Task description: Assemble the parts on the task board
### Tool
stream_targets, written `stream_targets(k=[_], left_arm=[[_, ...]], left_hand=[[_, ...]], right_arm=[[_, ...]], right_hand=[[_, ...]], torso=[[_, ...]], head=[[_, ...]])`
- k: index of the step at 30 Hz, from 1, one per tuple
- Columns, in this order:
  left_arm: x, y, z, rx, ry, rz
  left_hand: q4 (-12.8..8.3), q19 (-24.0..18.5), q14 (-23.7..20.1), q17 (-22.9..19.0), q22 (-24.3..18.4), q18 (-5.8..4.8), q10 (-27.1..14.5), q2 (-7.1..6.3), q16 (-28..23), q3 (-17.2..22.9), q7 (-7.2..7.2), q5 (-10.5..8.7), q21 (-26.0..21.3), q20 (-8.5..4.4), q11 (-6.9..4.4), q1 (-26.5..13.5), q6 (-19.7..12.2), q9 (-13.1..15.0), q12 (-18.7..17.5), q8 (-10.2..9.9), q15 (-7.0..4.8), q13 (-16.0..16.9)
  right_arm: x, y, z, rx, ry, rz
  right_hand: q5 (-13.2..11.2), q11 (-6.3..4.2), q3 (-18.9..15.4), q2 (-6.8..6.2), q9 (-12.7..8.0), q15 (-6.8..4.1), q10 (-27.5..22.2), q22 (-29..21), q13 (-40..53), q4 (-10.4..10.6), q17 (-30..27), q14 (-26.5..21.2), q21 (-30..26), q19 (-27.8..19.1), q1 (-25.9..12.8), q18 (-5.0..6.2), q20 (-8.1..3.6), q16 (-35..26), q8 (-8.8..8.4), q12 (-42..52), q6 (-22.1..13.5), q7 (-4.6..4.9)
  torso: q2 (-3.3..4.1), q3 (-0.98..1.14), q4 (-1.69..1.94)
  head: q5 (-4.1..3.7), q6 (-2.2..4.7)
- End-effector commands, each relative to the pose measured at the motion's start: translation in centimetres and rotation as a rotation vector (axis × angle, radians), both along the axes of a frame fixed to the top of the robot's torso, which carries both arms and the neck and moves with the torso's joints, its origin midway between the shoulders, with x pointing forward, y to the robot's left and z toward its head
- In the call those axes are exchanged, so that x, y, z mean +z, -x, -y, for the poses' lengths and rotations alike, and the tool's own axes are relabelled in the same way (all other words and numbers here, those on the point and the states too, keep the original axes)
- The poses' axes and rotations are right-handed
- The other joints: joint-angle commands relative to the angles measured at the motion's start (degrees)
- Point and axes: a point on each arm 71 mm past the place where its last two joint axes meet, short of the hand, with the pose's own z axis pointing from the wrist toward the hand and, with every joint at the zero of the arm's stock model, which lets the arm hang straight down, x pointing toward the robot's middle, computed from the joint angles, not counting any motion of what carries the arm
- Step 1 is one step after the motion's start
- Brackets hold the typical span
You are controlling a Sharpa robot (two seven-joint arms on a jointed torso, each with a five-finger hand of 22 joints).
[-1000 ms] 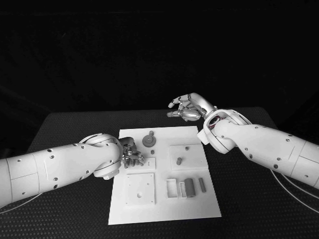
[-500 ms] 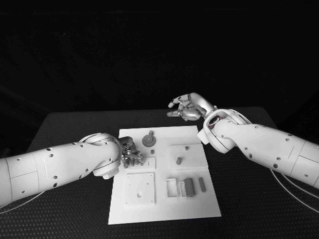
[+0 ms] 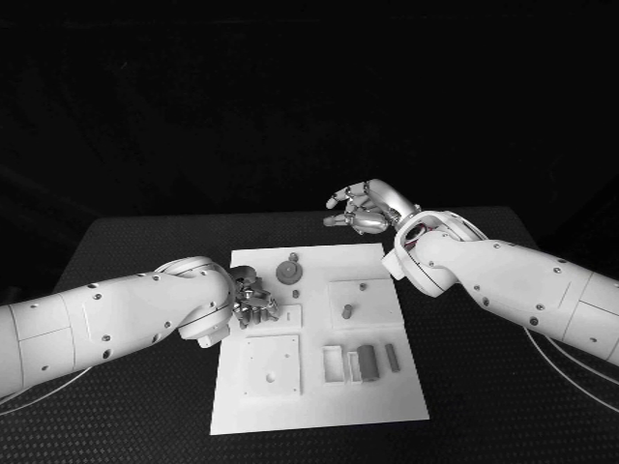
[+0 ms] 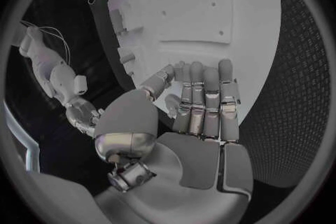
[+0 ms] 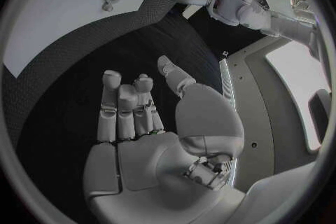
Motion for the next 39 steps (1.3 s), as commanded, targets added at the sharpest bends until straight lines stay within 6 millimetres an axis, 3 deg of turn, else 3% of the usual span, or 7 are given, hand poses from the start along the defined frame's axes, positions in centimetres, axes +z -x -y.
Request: stream_targets(k=[1,24,39], left_arm=[[-0.47,0.33,0.07,-0.006,-0.003,-0.049],[-0.40,0.23,0.50,-0.025,-0.027,-0.031],[-0.32,0.19,0.85,-0.040,-0.049,-0.014]], left_hand=[[-0.1,-0.1,0.0,-0.1,0.1,-0.84,0.1,1.58,0.2,0.6,-0.26,0.17,0.3,-0.30,-0.30,1.4,0.5,0.3,0.4,0.2,-0.42,-0.1],[-0.1,-0.1,-0.1,-0.2,0.3,-0.84,0.1,1.69,0.4,0.5,-0.24,0.12,0.3,-0.33,-0.30,1.4,0.5,0.3,0.5,0.1,-0.46,-0.2],[0.0,-0.2,-0.2,-0.4,0.5,-0.84,0.0,1.51,0.6,0.3,-0.19,-0.11,0.3,-0.31,-0.27,1.1,0.4,0.4,0.6,0.1,-0.47,-0.4]], right_arm=[[-0.02,0.02,-0.15,0.012,0.003,-0.005],[-0.02,0.02,-0.25,0.015,0.003,-0.005],[-0.01,0.05,-0.22,0.015,0.004,-0.004]], right_hand=[[-0.2,0.36,-0.3,0.68,0.0,-0.13,0.0,0.4,-0.1,-0.1,-0.1,0.3,-0.3,0.1,0.0,0.77,-0.26,0.0,-0.29,0.2,-1.3,1.52],[-0.2,0.36,-0.4,0.72,0.0,-0.13,0.0,0.4,-0.1,-0.1,-0.1,0.3,-0.3,0.1,0.0,0.77,-0.25,0.1,-0.31,0.3,-1.3,1.52],[-0.2,0.36,-0.4,0.74,0.0,-0.13,-0.1,0.4,-0.2,-0.1,-0.1,0.3,-0.3,0.1,0.0,0.77,-0.25,0.1,-0.33,0.3,-1.3,1.52]], torso=[[0.01,0.02,-0.03],[0.00,-0.04,0.09],[-0.01,-0.06,-0.03]], head=[[0.03,0.02],[-0.03,-0.11],[-0.14,-0.23]])
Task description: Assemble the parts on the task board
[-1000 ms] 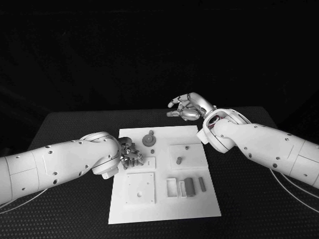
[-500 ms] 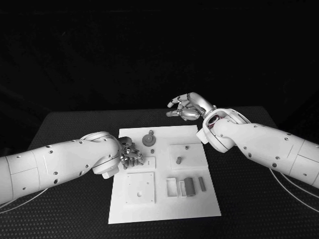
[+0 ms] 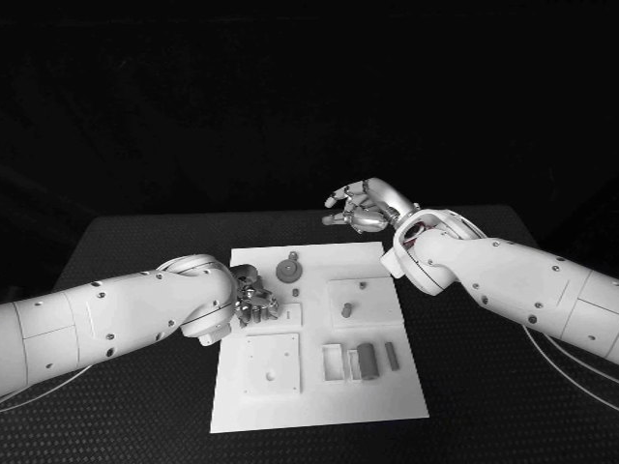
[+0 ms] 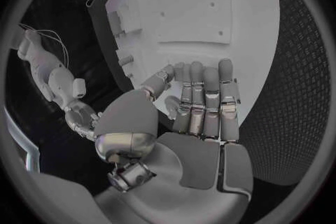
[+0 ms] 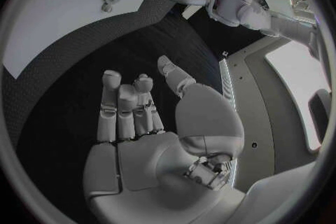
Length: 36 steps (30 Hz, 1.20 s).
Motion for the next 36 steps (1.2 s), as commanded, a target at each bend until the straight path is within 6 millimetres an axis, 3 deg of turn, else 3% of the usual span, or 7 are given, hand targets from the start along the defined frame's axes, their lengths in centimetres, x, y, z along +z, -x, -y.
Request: stream_targets(k=[1,9,14,23,28,36], left_arm=[[-0.36,0.29,0.39,-0.026,-0.021,-0.016],[-0.42,0.22,0.39,-0.026,-0.029,-0.024],[-0.45,0.18,0.42,-0.025,-0.033,-0.026],[-0.49,0.14,0.42,-0.026,-0.038,-0.032],[-0.49,0.12,0.46,-0.027,-0.037,-0.030],[-0.47,0.10,0.47,-0.027,-0.035,-0.028]], left_hand=[[-0.1,-0.1,0.0,-0.1,0.0,-0.84,0.0,1.49,0.4,0.2,-0.17,0.20,-0.3,-0.20,-0.29,1.1,0.4,0.1,0.3,0.1,-0.34,-0.1],[0.2,0.0,0.0,-0.3,0.2,-0.84,0.0,1.39,0.6,0.0,-0.14,0.00,-0.3,-0.22,-0.26,0.5,0.4,0.2,0.5,0.0,-0.37,-0.3],[0.6,0.1,0.0,-0.6,0.4,-0.84,0.0,1.26,0.8,-0.3,-0.17,-1.22,-0.4,-0.28,-0.29,-0.2,0.4,0.3,0.7,0.0,-0.43,-0.6],[3.4,0.2,0.0,-1.3,0.6,-0.84,-0.3,0.51,1.4,-1.2,-0.08,-2.24,-0.6,-0.38,-0.25,-3.6,0.3,0.4,1.0,-0.1,-0.53,-1.3],[5.0,0.3,-0.1,-1.8,0.9,-0.83,-0.6,-0.81,1.9,-1.4,-0.13,-6.31,-0.8,-0.59,-0.29,-5.2,0.3,0.5,1.4,-0.2,-0.70,-1.7],[5.8,0.4,-0.1,-1.9,1.1,-0.84,-0.6,-1.66,2.3,-1.5,-0.12,-6.73,-0.8,-0.72,-0.29,-5.8,0.2,0.5,1.6,-0.2,-0.84,-1.9]], right_arm=[[0.01,0.05,-0.13,0.013,0.004,-0.002],[0.00,0.04,-0.08,0.012,0.004,-0.002],[0.01,0.06,-0.06,0.012,0.004,-0.002],[-0.03,0.06,-0.05,0.011,0.007,-0.009],[-0.03,0.07,-0.03,0.011,0.007,-0.009],[-0.03,0.07,-0.04,0.011,0.007,-0.009]], right_hand=[[-0.2,0.36,-0.4,0.74,-0.1,-0.03,-0.1,0.4,-0.1,-0.1,-0.1,0.2,-0.3,0.1,0.0,0.77,-0.26,0.1,-0.33,0.3,-1.2,1.56],[-0.2,0.36,-0.4,0.74,-0.1,-0.03,-0.1,0.4,-0.1,-0.1,-0.1,0.2,-0.3,0.1,0.0,0.77,-0.26,0.1,-0.34,0.3,-1.1,1.56],[-0.2,0.36,-0.4,0.74,-0.1,-0.03,-0.1,0.4,-0.1,-0.1,-0.1,0.2,-0.3,0.1,0.0,0.77,-0.26,0.1,-0.34,0.3,-1.1,1.56],[-0.2,0.37,-0.5,0.75,-0.1,-0.03,-0.1,0.4,-0.1,-0.1,-0.1,0.2,-0.3,0.1,-0.1,0.77,-0.25,0.1,-0.35,0.3,-1.1,1.57],[-0.2,0.37,-0.5,0.74,-0.1,-0.02,-0.1,0.4,-0.1,0.0,-0.1,0.2,-0.4,0.1,-0.1,0.77,-0.24,0.1,-0.35,0.3,-1.1,1.57],[-0.2,0.37,-0.5,0.74,-0.1,-0.02,-0.1,0.4,-0.1,0.0,-0.1,0.2,-0.4,0.1,-0.1,0.77,-0.24,0.1,-0.37,0.3,-1.2,1.57]], torso=[[-0.01,-0.03,-0.08],[-0.01,0.02,-0.01],[0.02,0.03,0.03],[0.00,0.03,-0.08],[-0.02,0.04,-0.03],[-0.01,0.03,-0.03]], head=[[-0.03,0.01],[-0.13,-0.06],[-0.13,-0.16],[-0.11,-0.23],[-0.14,-0.21],[-0.20,-0.23]])
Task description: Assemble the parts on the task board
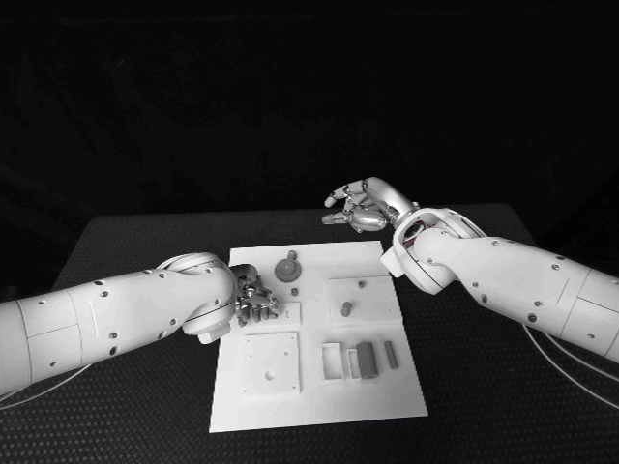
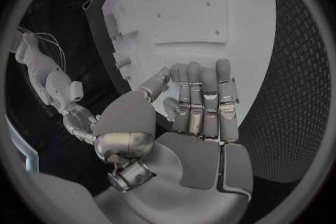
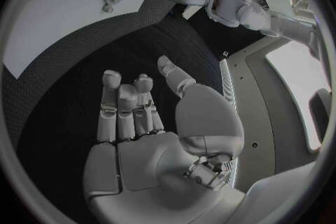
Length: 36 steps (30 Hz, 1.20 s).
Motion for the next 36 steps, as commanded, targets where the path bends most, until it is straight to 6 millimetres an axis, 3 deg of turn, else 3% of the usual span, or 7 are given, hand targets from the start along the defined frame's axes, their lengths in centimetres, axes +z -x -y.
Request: stream_targets(k=[1,5,14,15,25,36], left_arm=[[-0.4,0.3,0.3,-0.019,-0.003,-0.021],[-0.4,0.3,0.3,-0.018,-0.001,-0.018],[-0.3,0.3,0.2,-0.016,0.005,-0.012],[-0.3,0.2,0.2,-0.016,0.006,-0.011],[-0.3,0.2,0.1,-0.016,0.011,-0.006],[0.7,0.0,-0.5,0.001,0.044,0.017]], left_hand=[[0.5,0.0,0.1,-0.1,0.1,-0.85,-0.4,-0.37,0.4,-0.1,0.20,-0.15,-0.2,-0.34,-0.04,-0.4,-0.1,0.0,0.3,-0.4,-0.24,-0.1],[0.9,0.1,0.1,-0.2,0.2,-0.85,-0.5,-1.07,0.6,-0.2,0.19,-0.30,-0.2,-0.43,-0.05,-0.7,-0.1,0.0,0.4,-0.4,-0.33,-0.2],[2.1,0.1,-0.1,-0.4,0.6,-0.83,-0.6,-4.02,1.3,-2.3,0.26,-0.49,-0.2,-0.43,0.02,-3.1,-0.2,0.3,0.7,-0.3,-0.38,-0.4],[0.7,0.0,-0.3,-0.5,0.8,-0.79,-0.8,-3.18,1.6,-4.4,0.16,-0.54,-0.3,-0.57,-0.07,-3.5,-0.3,0.6,0.8,-0.2,-0.47,-0.5],[0.5,0.1,-0.4,-0.7,0.8,-0.74,-0.8,-4.18,1.8,-6.0,0.08,-0.53,-0.6,-0.73,-0.15,-4.8,-0.3,0.7,0.9,-0.2,-0.59,-0.7],[0.3,0.1,-0.5,-0.9,0.7,-0.74,-0.9,-4.85,1.8,-6.3,0.07,-0.52,-0.8,-0.79,-0.16,-4.9,-0.4,0.7,0.9,-0.3,-0.64,-0.8]], right_arm=[[0.0,0.0,-0.1,0.012,0.005,-0.004],[0.0,0.0,-0.1,0.012,0.005,-0.004],[0.0,0.0,-0.1,0.011,0.005,-0.004],[0.0,0.0,-0.1,0.011,0.005,-0.004],[0.0,0.0,-0.1,0.011,0.005,-0.004],[-0.1,-0.2,0.2,0.001,0.007,-0.003]], right_hand=[[-0.2,0.37,-0.4,0.51,-0.1,-0.10,-0.1,0.4,-0.1,0.1,-0.1,0.3,-0.4,0.2,0.1,0.75,-0.33,0.1,-0.37,0.3,-1.3,1.46],[-0.2,0.37,-0.4,0.51,-0.1,-0.10,-0.1,0.4,-0.1,0.1,-0.1,0.3,-0.4,0.2,0.1,0.75,-0.33,0.1,-0.38,0.3,-1.3,1.46],[-0.2,0.38,-0.4,0.49,-0.1,-0.10,-0.1,0.4,-0.1,0.1,-0.1,0.3,-0.4,0.2,0.1,0.75,-0.32,0.1,-0.40,0.3,-1.3,1.47],[-0.2,0.38,-0.4,0.49,-0.1,-0.10,-0.1,0.4,-0.1,0.1,-0.1,0.3,-0.4,0.2,0.1,0.75,-0.32,0.1,-0.40,0.3,-1.3,1.47],[-0.2,0.39,-0.4,0.49,-0.1,-0.09,-0.1,0.4,-0.1,0.1,-0.1,0.3,-0.4,0.2,0.0,0.75,-0.32,0.1,-0.42,0.3,-1.3,1.48],[-0.2,0.39,-0.5,0.49,-0.1,-0.09,-0.1,0.4,-0.1,0.2,-0.1,0.3,-0.4,0.2,0.0,0.75,-0.31,0.1,-0.44,0.3,-1.3,1.49]], torso=[[0.00,-0.03,0.01],[0.00,-0.03,0.01],[0.00,-0.03,0.06],[0.01,-0.03,0.06],[0.01,-0.02,0.02],[-0.08,0.00,0.06]], head=[[-0.03,-0.06],[-0.05,-0.08],[-0.06,-0.12],[-0.09,-0.13],[-0.09,-0.18],[-0.09,0.32]])
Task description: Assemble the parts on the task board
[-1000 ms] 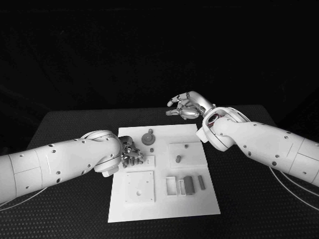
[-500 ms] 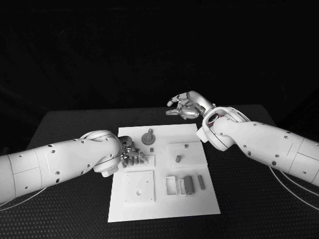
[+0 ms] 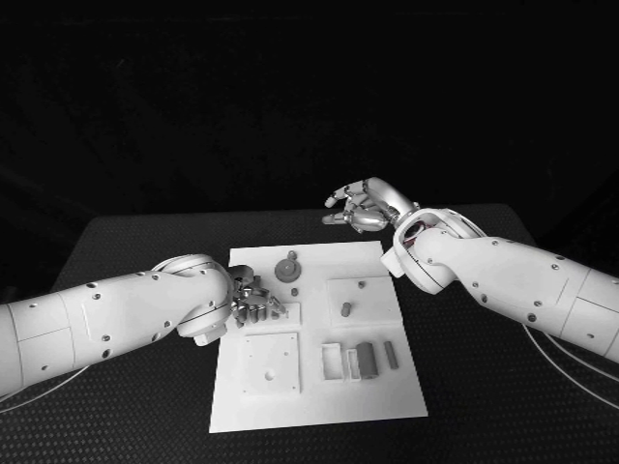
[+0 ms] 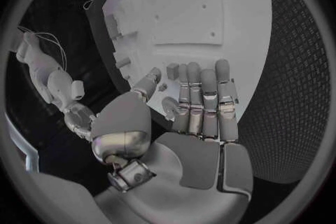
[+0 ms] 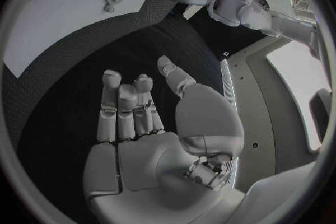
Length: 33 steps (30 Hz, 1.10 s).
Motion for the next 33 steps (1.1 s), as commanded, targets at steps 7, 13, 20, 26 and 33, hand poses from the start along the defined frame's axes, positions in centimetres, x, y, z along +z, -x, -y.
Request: stream_targets(k=[7,13,20,26,33], left_arm=[[2.8,-0.8,-0.3,0.009,0.060,0.038],[4.8,-2.1,-1.8,0.032,0.049,0.061],[6.0,-4.5,-4.5,0.088,0.030,0.051],[6.4,-5.8,-5.4,0.087,-0.021,0.054],[6.5,-7.1,-4.5,0.048,-0.102,0.087]], left_hand=[[-0.1,0.2,-0.3,-0.2,-0.1,-0.77,-0.4,-0.56,0.2,-0.3,0.13,-0.26,-0.2,-0.22,0.05,-0.3,-0.5,0.0,0.2,-0.4,-0.31,-0.2],[-0.1,0.2,-0.3,-0.2,-0.1,-0.77,-0.4,-0.54,0.2,-0.3,0.13,-0.26,-0.2,-0.23,0.06,-0.2,-0.5,0.0,0.2,-0.4,-0.31,-0.2],[-1.1,0.7,-0.1,-0.4,0.0,-0.76,-0.2,1.06,0.7,0.1,3.06,-0.25,-0.4,-0.26,0.05,1.2,-6.5,-1.8,0.7,-4.5,-0.38,-0.2],[-1.7,0.9,-0.1,-0.6,0.0,-0.83,-0.2,1.65,0.8,-0.2,3.99,-0.25,-0.7,-0.26,0.62,1.3,-8.7,-2.9,0.9,-6.2,-0.38,-0.3],[-0.9,0.9,-0.2,-0.8,-0.1,-0.83,-0.3,1.12,0.8,-0.6,4.29,-0.26,-1.0,-0.23,0.87,0.1,-9.4,-3.3,1.0,-6.7,-0.34,-0.4]], right_arm=[[-0.2,-0.4,0.6,-0.011,0.010,0.000],[-0.3,-0.5,0.8,-0.018,0.012,-0.001],[-0.3,-0.6,1.0,-0.024,0.015,-0.003],[-0.4,-0.7,1.2,-0.029,0.017,-0.004],[-0.4,-0.8,1.1,-0.028,0.016,-0.004]], right_hand=[[-0.2,0.40,-0.3,0.47,-0.1,-0.11,-0.1,0.4,-0.1,0.0,-0.1,0.3,-0.2,0.3,-0.1,0.75,-0.31,0.1,-0.22,0.3,-1.2,1.58],[-0.2,0.40,-0.3,0.46,-0.1,-0.10,-0.1,0.4,-0.1,0.0,-0.1,0.3,-0.2,0.3,-0.1,0.75,-0.31,0.1,-0.22,0.4,-1.2,1.58],[-0.2,0.40,-0.3,0.46,-0.1,-0.10,-0.1,0.4,-0.1,0.0,-0.1,0.3,-0.2,0.3,-0.1,0.75,-0.31,0.1,-0.23,0.4,-1.2,1.58],[-0.2,0.40,-0.4,0.45,-0.1,-0.10,-0.1,0.4,-0.1,0.0,-0.1,0.3,-0.2,0.3,-0.1,0.75,-0.31,0.1,-0.23,0.4,-1.2,1.59],[-0.2,0.40,-0.4,0.46,-0.1,-0.10,-0.1,0.4,-0.1,0.0,-0.1,0.3,-0.2,0.3,-0.2,0.75,-0.31,0.1,-0.23,0.4,-1.2,1.58]], torso=[[-0.08,0.05,0.05],[0.01,0.03,-0.10],[0.03,0.06,0.02],[0.11,-0.05,-0.07],[0.09,-0.05,0.02]], head=[[0.16,0.84],[0.24,1.18],[0.20,1.34],[0.10,1.34],[0.11,1.40]])
